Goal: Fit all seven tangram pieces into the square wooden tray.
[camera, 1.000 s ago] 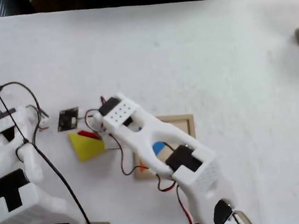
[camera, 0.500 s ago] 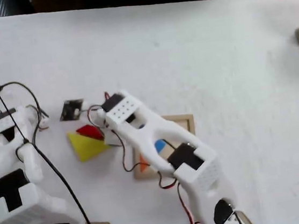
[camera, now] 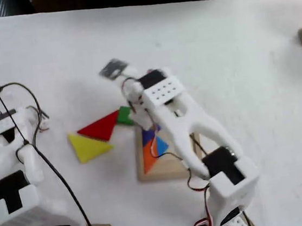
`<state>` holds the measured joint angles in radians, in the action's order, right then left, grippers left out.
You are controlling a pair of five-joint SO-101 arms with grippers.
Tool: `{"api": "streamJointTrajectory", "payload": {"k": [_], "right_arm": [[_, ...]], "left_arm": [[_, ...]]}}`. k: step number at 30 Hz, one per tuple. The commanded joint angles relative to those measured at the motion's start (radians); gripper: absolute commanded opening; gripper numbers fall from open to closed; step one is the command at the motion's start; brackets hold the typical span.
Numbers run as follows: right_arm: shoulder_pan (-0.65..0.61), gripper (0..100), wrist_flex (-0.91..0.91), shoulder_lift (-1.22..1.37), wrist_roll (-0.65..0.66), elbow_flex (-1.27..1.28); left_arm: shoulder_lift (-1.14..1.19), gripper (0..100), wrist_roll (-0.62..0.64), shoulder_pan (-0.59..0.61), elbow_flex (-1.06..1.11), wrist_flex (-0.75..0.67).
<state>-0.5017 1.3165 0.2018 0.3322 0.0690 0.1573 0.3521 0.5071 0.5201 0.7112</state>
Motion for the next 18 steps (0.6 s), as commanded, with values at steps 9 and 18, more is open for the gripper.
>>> {"api": "streamJointTrajectory", "payload": {"k": [9,18], "right_arm": [[0.203,1.7,-0.12,-0.2,-0.56,0.233],[0.225,1.8,-0.285,-0.26,-0.698,0.437]], "left_arm": [[-0.015,18,-0.006,-0.016,-0.04,0.005],[-0.015,18,-0.006,-0.018,-0.04,0.003]]}}
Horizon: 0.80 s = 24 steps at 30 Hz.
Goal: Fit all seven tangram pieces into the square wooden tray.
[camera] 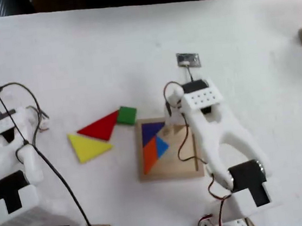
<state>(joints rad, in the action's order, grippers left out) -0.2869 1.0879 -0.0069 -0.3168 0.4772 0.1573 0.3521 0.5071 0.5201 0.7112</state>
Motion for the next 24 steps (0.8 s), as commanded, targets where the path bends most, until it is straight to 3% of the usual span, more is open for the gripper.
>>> {"api": "streamJointTrajectory", "payload": {"k": [1,7,14,24], "right_arm": [[0.01,1.8,-0.079,-0.048,-0.057,0.046],[-0.013,3.2,-0.128,-0.015,-0.06,0.057],[-0.038,22.6,-0.102,-0.008,-0.041,0.054],[0.001,14.6,0.094,-0.01,0.14,-0.097]], "left_arm": [[-0.015,18,-0.006,-0.018,-0.04,0.003],[-0.015,18,-0.006,-0.018,-0.04,0.003],[-0.015,18,-0.006,-0.018,-0.04,0.003],[-0.015,18,-0.006,-0.018,-0.04,0.003]]}}
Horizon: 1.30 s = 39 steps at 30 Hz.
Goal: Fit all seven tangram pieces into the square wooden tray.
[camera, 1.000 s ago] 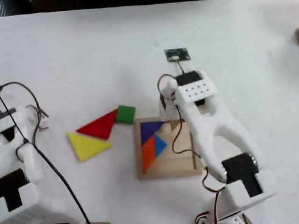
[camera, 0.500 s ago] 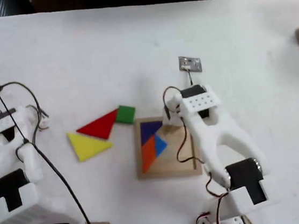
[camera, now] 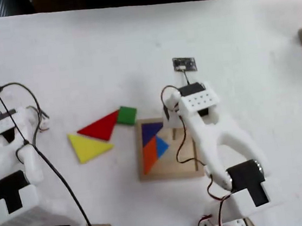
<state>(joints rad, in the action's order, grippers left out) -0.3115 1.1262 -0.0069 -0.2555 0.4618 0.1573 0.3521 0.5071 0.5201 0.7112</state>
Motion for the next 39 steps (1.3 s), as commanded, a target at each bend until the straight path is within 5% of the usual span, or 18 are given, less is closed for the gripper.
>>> {"api": "streamJointTrajectory", "payload": {"k": [1,5,8,12,20,25,31,39], "right_arm": [[0.036,12.0,0.074,-0.01,0.1,-0.094],[0.088,1.0,0.099,-0.01,0.133,-0.112],[0.156,1.5,0.094,-0.008,0.133,-0.11],[0.302,1.8,0.03,-0.002,0.133,-0.049],[0.456,1.7,-0.09,-0.01,0.133,0.066],[0.476,1.7,-0.099,-0.01,0.133,0.063],[0.501,1.7,-0.128,-0.012,0.135,0.063],[0.562,1.7,-0.206,-0.166,0.133,0.167]], "left_arm": [[-0.015,18,-0.006,-0.018,-0.04,0.003],[-0.015,18,-0.006,-0.018,-0.04,0.003],[-0.015,17,-0.006,-0.018,-0.04,0.008],[-0.015,2,-0.021,-0.054,-0.037,0.011],[-0.097,2,-0.097,-0.122,-0.029,0.083],[-0.395,2,-0.164,-0.323,0.092,0.118],[-0.705,2,-0.153,-0.74,0.282,0.008],[-0.518,2,0.075,-1.003,0.364,-0.281]]}}
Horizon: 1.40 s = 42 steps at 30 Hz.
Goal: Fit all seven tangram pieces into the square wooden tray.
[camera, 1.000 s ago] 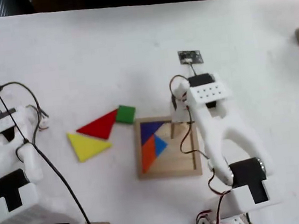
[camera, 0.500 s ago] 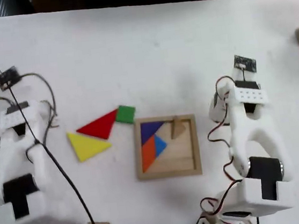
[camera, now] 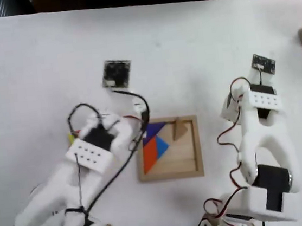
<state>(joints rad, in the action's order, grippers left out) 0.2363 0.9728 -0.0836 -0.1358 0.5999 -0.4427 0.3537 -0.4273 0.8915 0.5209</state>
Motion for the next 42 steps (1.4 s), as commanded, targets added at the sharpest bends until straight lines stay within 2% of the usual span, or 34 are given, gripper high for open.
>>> {"api": "streamJointTrajectory", "payload": {"k": [1,6,11,26,29,34,42], "right_arm": [[0.013,1.7,-0.073,-0.111,0.012,0.055],[0.008,1.7,-0.139,-0.179,0.012,0.133],[-0.031,1.7,-0.147,-0.183,0.014,0.137],[-0.073,1.8,-0.15,-0.183,0.015,0.137],[-0.073,1.8,-0.153,-0.183,0.015,0.137],[-0.073,1.8,-0.173,-0.182,0.015,0.138],[-0.071,1.8,-0.173,-0.182,0.015,0.138]], "left_arm": [[0.134,2,0.072,-0.091,-0.009,-0.115],[0.338,2,0.064,-0.203,-0.014,-0.273],[0.366,2,0.064,-0.245,-0.023,-0.373],[0.633,2,0.064,-0.245,-0.278,-0.382],[0.633,2,0.055,-0.269,-0.281,-0.382],[0.562,2,-0.075,-0.323,-0.236,-0.382],[0.217,2,-0.086,-0.417,0.002,-0.385]]}}
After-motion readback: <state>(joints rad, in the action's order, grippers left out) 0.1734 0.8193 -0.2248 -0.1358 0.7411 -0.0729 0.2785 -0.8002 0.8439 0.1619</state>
